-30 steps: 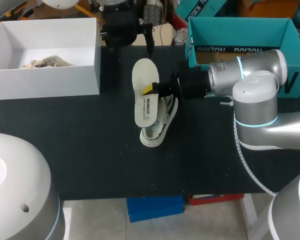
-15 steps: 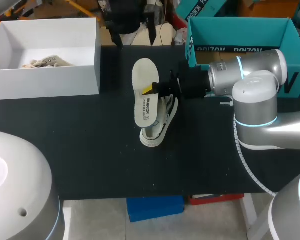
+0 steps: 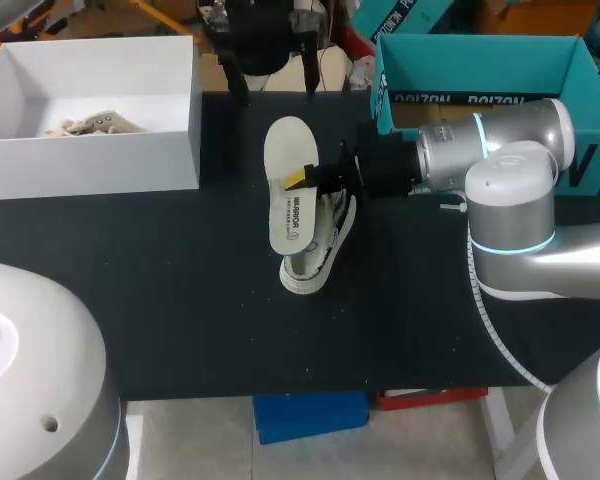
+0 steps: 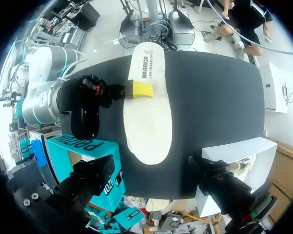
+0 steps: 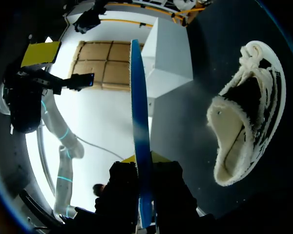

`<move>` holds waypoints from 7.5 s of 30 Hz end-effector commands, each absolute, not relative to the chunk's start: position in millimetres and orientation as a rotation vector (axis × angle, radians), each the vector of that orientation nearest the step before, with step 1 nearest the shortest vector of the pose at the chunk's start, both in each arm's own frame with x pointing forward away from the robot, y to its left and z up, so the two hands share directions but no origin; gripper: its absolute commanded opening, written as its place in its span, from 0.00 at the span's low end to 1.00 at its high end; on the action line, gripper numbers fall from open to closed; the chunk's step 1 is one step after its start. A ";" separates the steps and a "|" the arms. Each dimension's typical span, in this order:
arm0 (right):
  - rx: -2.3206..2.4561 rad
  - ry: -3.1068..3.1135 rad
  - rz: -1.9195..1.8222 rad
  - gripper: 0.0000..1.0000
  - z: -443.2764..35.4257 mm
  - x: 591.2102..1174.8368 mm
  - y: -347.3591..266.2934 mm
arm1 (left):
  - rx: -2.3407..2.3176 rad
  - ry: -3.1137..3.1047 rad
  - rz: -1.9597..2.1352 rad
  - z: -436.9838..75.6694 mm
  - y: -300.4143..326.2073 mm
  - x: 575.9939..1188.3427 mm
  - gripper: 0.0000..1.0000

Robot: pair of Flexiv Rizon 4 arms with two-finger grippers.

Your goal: Take the shoe out of the shoebox, open the shoe tongue, remove and reinsert the insole, then place the shoe into the shoebox

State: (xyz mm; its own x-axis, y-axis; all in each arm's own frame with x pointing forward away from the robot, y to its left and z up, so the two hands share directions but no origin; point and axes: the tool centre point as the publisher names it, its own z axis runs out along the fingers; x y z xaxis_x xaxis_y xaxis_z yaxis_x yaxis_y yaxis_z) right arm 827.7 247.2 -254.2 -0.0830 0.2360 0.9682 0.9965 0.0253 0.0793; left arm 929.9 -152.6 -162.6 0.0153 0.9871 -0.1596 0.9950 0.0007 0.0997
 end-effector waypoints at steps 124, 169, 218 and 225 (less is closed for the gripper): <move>-1.334 -1.454 -1.136 0.00 -254.9 827.6 248.6 | 1.142 0.999 -1.042 -241.6 -139.3 787.5 0.48; -1.334 -1.454 -1.136 0.00 -254.9 827.6 248.6 | 1.095 1.021 -1.034 -250.0 -165.4 817.0 0.05; -1.548 -1.706 -1.075 1.00 -234.4 794.0 180.2 | 1.370 1.369 -1.099 -277.6 -128.8 771.7 0.00; -1.651 -1.753 -1.070 1.00 -234.5 755.9 142.0 | 1.414 1.445 -1.161 -279.5 -126.4 761.2 0.00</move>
